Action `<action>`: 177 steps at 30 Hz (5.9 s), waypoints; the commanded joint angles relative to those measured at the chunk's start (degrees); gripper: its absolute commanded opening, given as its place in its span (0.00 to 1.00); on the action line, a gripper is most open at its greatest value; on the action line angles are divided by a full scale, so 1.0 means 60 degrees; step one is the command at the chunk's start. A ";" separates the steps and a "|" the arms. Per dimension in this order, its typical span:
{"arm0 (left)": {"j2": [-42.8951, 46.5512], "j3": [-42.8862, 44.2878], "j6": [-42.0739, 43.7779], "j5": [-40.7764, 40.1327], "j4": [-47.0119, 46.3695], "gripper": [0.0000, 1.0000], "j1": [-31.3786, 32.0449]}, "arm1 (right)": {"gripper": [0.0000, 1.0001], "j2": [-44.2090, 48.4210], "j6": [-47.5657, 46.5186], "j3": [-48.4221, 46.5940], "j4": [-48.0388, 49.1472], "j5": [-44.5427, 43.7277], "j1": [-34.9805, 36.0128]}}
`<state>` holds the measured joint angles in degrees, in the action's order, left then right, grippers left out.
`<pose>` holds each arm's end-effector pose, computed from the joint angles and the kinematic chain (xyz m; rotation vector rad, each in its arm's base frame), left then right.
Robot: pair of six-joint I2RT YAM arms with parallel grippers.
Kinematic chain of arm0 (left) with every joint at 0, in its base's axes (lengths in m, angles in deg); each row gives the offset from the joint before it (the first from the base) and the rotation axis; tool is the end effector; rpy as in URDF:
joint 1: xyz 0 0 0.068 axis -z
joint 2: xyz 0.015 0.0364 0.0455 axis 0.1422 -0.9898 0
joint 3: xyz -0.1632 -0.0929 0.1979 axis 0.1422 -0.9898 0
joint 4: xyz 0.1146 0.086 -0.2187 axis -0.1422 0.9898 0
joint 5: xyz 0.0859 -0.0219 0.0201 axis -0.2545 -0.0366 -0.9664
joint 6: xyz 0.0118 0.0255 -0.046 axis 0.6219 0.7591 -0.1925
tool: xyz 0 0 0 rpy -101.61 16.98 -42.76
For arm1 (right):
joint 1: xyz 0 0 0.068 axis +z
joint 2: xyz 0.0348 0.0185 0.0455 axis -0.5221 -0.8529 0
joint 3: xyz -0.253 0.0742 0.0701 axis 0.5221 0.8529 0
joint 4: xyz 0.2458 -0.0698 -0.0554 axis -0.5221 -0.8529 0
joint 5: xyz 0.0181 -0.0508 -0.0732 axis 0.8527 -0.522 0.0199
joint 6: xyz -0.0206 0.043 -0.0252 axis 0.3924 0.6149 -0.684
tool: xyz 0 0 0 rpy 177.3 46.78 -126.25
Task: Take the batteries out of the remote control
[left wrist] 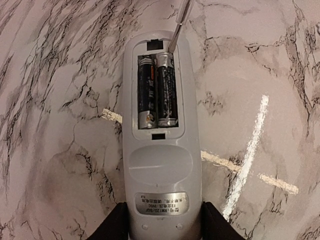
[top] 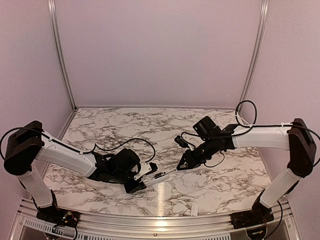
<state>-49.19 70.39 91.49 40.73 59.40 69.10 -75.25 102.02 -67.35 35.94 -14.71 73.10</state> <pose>0.1548 -0.2773 0.1290 1.4437 2.0827 -0.3557 0.2191 0.2200 0.1978 -0.8160 2.6627 1.0491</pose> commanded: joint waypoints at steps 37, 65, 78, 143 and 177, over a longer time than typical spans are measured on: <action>0.0192 0.0061 -0.0335 -0.0424 -0.1088 0.00 -0.0003 | 0.00 0.0405 0.0044 0.0066 0.1450 0.3295 0.0104; 0.0367 -0.0088 -0.0453 -0.0507 -0.0854 0.00 0.0011 | 0.00 0.0711 -0.0035 -0.1500 -0.0475 -0.0116 -0.0025; 0.0548 -0.0285 -0.0718 -0.0942 -0.0885 0.54 0.0026 | 0.00 0.1387 0.0451 -0.3062 -0.2500 -0.3707 -0.0171; -0.0604 0.0998 -0.3546 0.0848 -0.0116 0.73 -0.0135 | 0.00 0.1032 0.1864 -0.2102 -0.2518 -0.3134 0.0855; -0.1553 0.4319 -0.7249 -0.1842 0.4279 0.81 0.0452 | 0.00 0.0542 0.2251 -0.2573 -0.2801 -0.3922 0.0708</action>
<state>-55.53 94.57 53.83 33.84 78.57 70.56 -71.64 114.46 -80.24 21.36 -34.62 78.37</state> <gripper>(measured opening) 0.812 0.105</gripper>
